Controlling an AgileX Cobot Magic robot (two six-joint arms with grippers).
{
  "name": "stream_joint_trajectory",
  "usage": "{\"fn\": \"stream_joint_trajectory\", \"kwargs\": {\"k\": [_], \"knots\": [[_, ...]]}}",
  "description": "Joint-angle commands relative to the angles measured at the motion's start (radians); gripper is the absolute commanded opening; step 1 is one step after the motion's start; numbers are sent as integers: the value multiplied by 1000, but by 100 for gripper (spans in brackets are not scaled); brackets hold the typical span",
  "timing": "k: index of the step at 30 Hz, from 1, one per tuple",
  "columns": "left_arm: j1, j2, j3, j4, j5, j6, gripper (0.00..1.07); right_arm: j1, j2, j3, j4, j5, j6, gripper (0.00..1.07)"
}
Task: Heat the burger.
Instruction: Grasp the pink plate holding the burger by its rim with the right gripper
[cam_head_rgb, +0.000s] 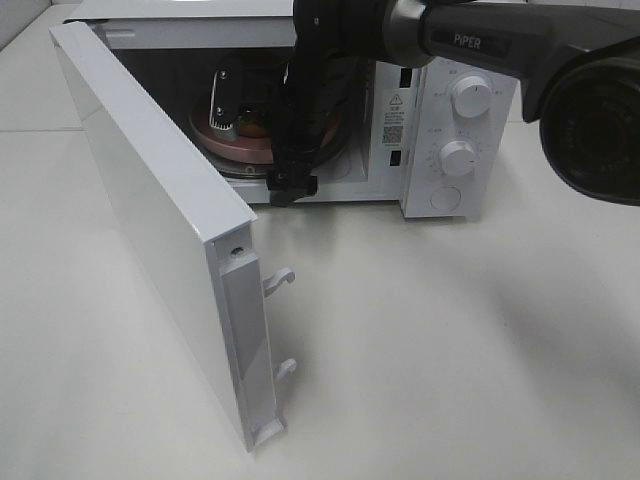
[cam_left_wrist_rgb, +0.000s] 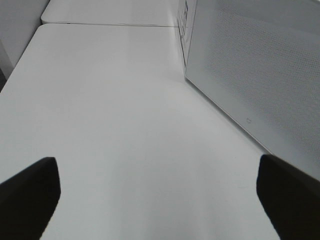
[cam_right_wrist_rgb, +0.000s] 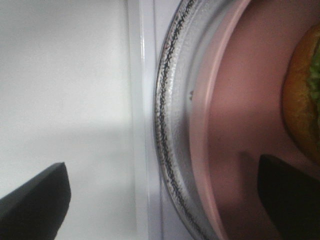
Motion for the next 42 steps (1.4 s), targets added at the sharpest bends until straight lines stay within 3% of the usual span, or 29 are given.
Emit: {"fn": "stream_joint_trajectory", "kwargs": {"k": [1, 42], "knots": [[3, -15, 1, -6, -8, -4, 100, 1, 1, -4, 3, 0, -4, 99], [3, -15, 1, -5, -8, -4, 100, -2, 55, -4, 11, 8, -11, 98]]}}
